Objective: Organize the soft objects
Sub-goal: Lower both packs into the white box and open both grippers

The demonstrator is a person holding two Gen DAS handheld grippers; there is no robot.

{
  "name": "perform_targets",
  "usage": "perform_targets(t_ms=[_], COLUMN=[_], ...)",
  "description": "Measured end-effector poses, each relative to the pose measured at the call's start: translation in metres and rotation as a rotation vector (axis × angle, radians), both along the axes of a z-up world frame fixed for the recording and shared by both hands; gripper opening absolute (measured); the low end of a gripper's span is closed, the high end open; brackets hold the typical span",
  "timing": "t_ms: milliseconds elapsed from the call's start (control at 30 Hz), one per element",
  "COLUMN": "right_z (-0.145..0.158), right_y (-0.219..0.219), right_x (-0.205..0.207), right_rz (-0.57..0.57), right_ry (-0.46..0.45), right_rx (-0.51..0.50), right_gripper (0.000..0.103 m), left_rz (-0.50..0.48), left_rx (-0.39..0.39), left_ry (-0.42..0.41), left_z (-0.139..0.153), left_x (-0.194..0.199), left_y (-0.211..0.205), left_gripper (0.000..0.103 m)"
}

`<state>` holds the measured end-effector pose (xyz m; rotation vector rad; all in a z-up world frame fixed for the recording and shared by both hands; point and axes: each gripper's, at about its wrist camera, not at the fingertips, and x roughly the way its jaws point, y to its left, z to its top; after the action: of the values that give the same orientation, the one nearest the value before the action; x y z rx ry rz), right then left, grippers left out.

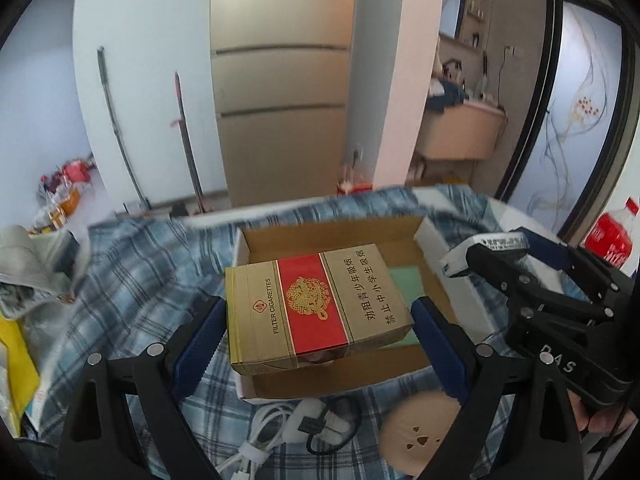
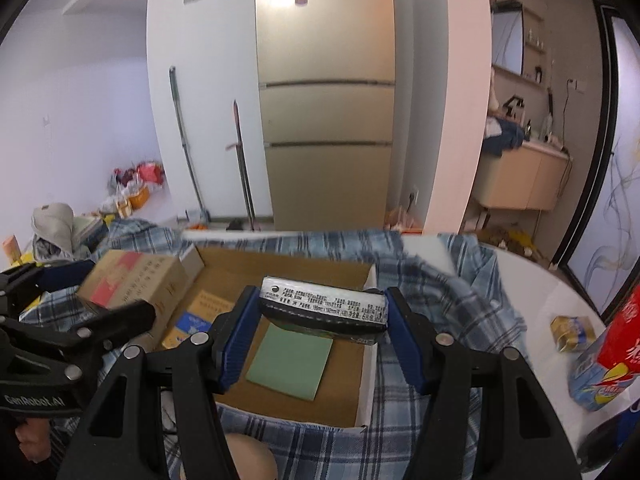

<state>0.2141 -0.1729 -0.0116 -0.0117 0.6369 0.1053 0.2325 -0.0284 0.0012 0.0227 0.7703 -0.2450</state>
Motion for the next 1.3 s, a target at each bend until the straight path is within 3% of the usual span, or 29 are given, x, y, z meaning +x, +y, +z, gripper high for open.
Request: perform_targets(t_ms=[67, 233, 333, 467, 933, 1300], right_z=[-0.009, -0.029, -0.034, -0.040, -0.047, -0.057], right_y=[0.003, 0.005, 0.005, 0.001, 0.003, 0.006], right_x=[0.007, 0.020, 0.025, 0.030, 0.033, 0.038], right_rz=[0.006, 0.015, 0.016, 0.013, 0.025, 0.022], right_ry=[0.039, 0.141, 0.185, 0.226, 0.274, 0.275], right_rx=[-0.006, -0.010, -0.004, 0.014, 0.031, 0.018], right_gripper=[0.061, 0.061, 0.061, 0.061, 0.061, 0.062], left_rz=[-0.006, -0.011, -0.024, -0.026, -0.043, -0.032], left_rx=[0.010, 0.075, 0.053, 0.073, 0.121, 0.108], left_ry=[-0.016, 0.044, 0.088, 0.055, 0.086, 0.093], left_z=[-0.012, -0.043, -0.052, -0.053, -0.070, -0.078], left_x=[0.005, 0.019, 0.024, 0.023, 0.026, 0.030], left_y=[-0.002, -0.005, -0.002, -0.001, -0.012, -0.010], left_gripper=[0.094, 0.094, 0.094, 0.094, 0.095, 0.095])
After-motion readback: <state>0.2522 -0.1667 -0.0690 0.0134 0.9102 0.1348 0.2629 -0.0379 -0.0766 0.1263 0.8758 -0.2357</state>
